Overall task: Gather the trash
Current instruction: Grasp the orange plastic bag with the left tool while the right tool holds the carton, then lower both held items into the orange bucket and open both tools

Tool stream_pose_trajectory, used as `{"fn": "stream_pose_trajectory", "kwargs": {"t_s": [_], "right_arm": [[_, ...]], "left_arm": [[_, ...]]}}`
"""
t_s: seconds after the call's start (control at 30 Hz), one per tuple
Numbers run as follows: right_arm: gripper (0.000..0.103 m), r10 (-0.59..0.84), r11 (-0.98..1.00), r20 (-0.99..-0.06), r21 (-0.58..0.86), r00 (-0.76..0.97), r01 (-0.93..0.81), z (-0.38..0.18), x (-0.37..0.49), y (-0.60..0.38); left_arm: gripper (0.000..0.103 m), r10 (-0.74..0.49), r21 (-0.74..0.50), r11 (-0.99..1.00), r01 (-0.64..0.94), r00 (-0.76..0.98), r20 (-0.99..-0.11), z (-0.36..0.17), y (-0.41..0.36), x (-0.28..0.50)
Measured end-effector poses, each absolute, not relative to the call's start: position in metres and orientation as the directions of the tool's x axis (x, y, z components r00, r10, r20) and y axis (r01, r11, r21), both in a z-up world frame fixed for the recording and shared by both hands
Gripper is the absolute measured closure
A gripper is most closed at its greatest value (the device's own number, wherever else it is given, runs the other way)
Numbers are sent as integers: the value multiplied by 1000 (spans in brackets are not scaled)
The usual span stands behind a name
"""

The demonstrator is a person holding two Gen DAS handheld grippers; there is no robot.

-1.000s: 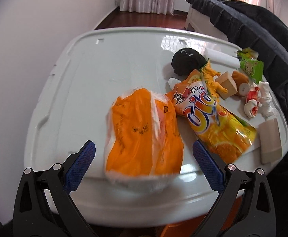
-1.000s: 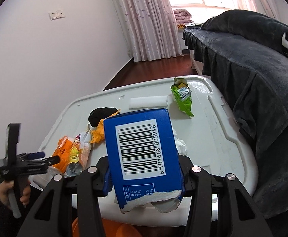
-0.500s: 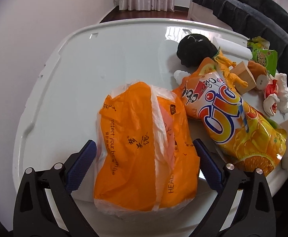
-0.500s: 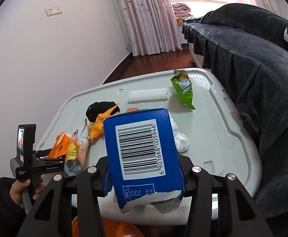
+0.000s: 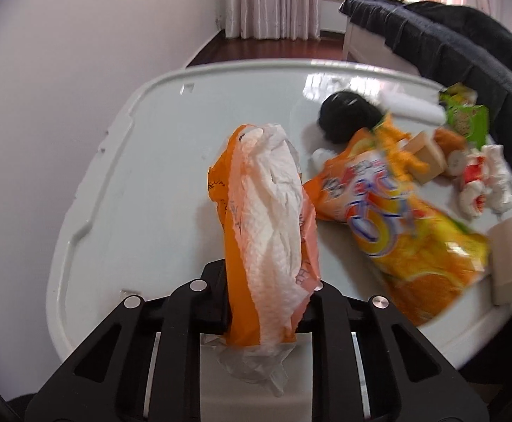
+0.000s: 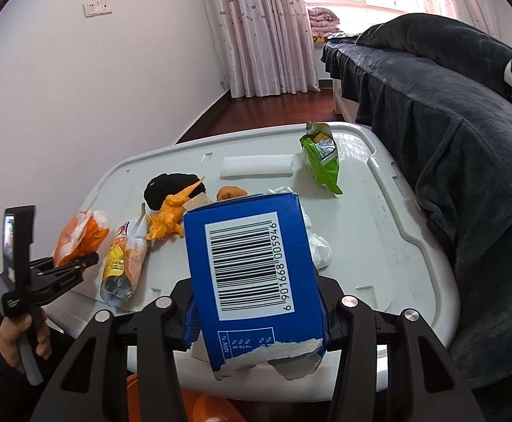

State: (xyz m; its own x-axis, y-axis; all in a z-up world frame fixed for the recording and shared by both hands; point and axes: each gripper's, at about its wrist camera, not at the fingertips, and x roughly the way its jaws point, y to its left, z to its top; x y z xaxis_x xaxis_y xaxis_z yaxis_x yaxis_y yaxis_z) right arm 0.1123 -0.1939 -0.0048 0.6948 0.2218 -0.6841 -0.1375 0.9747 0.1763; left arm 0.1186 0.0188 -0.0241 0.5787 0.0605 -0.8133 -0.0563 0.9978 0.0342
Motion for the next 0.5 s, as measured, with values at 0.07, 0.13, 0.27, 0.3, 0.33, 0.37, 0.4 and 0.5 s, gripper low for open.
{"fn": "stream_pose_trajectory", "kwargs": {"t_s": [0.07,0.13,0.27,0.3,0.33,0.37,0.4,0.5], "right_arm": [[54,225,974,-674,177,704,-142,-3,109,-193],[54,242,970,-659,180,712,-164,1,103,-192],[54,276,961,-654,178,705,-211,9,81,-182],[54,284,958,-655,178,701,-223,10,76,-180],[54,300,953,-657,181,692,-241,12,67,-176],[54,318,947,-659,190,681,-258,14,59,-172],[54,348,936,-662,209,663,-283,15,46,-168],[54,394,916,-669,234,630,-325,16,18,-156]], "left_arm": [[84,54,29,998,-50,604,-795,-10,16,107],[84,41,15,999,-47,620,-784,2,11,98],[84,-11,-28,999,-16,630,-776,24,6,67],[84,-24,-33,999,-2,630,-776,29,3,58],[84,-32,-35,999,8,630,-776,31,-1,50],[84,-46,-38,999,25,629,-776,34,-5,37],[84,-53,-37,999,39,626,-778,36,-8,30],[84,-62,-20,997,75,625,-778,39,-17,-1]]}}
